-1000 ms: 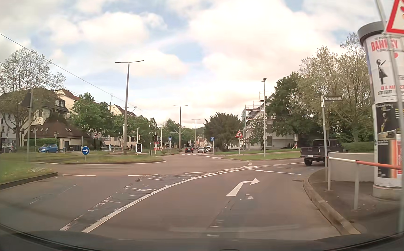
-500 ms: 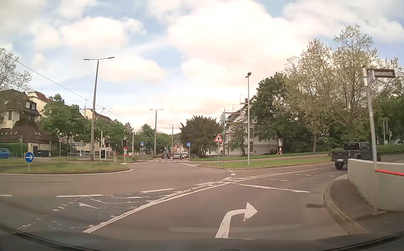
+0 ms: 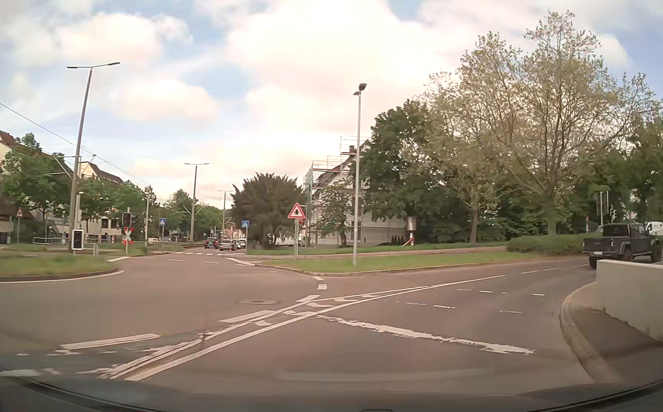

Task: Follow the waypoints while adhering to traffic rules and regulations

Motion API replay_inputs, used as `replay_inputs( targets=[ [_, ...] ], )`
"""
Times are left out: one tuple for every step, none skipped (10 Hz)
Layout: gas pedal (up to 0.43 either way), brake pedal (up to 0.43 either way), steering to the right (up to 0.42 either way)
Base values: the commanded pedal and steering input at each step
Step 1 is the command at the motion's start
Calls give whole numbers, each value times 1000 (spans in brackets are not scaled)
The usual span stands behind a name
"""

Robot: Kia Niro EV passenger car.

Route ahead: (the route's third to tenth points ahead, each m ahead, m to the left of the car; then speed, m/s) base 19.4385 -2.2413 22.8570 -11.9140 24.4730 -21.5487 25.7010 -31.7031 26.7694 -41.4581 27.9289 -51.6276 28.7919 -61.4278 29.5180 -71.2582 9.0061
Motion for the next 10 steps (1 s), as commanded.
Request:
replay_inputs(
  targets=[
    [67,0,179],
    [87,0,195],
    [87,0,212],
    [87,0,221],
    [87,0,222],
    [87,0,222],
    [87,0,219],
    [87,0,216],
    [87,0,220],
    [87,0,224]
  ],
)
